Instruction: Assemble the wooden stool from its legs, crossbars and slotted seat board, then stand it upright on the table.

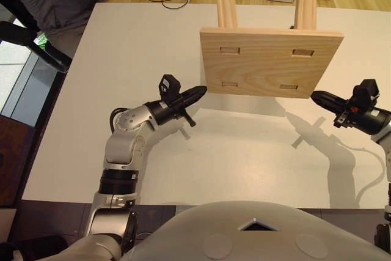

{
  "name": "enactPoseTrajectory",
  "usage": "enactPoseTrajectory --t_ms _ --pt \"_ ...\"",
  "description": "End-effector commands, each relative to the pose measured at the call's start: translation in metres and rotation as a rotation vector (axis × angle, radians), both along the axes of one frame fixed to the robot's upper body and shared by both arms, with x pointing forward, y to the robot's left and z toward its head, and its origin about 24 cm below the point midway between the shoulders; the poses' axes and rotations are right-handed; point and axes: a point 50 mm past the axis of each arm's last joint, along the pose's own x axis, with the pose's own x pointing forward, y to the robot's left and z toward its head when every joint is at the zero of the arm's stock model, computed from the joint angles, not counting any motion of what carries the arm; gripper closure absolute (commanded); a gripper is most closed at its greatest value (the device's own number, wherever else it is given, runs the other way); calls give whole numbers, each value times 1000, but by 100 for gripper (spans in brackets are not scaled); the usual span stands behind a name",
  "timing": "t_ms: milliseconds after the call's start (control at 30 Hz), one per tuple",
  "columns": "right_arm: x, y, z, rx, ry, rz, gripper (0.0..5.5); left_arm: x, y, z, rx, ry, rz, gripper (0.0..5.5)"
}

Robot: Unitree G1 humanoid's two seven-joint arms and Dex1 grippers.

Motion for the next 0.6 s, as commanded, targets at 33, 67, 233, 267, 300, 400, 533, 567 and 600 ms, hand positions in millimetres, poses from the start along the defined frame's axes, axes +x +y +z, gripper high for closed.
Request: enactPoseTrajectory --t_ms 33,67,233,267,300,400,533,567,600 --pt "3 18 14 69 -59 101 550 2 -23 22 -101 -68 -99 548" --pt "3 17 14 70 -58 102 550 2 -22 23 -103 -70 -97 548" --pt "2 17 17 78 -63 111 550 2 -22 33 -130 -90 -95 548" --pt "2 17 18 81 -66 113 550 2 -22 35 -139 -94 -95 548" --pt "2 17 19 83 -69 116 550 2 -22 36 -144 -96 -95 548" --pt "2 20 25 90 -79 125 550 3 -22 40 -158 -100 -94 548" --pt "3 22 33 99 -93 135 550 5 -22 47 -187 -112 -91 548" --pt "3 22 35 103 -96 138 550 6 -22 48 -195 -115 -89 548" --pt "3 22 36 106 -99 140 550 6 -21 49 -203 -117 -86 548"
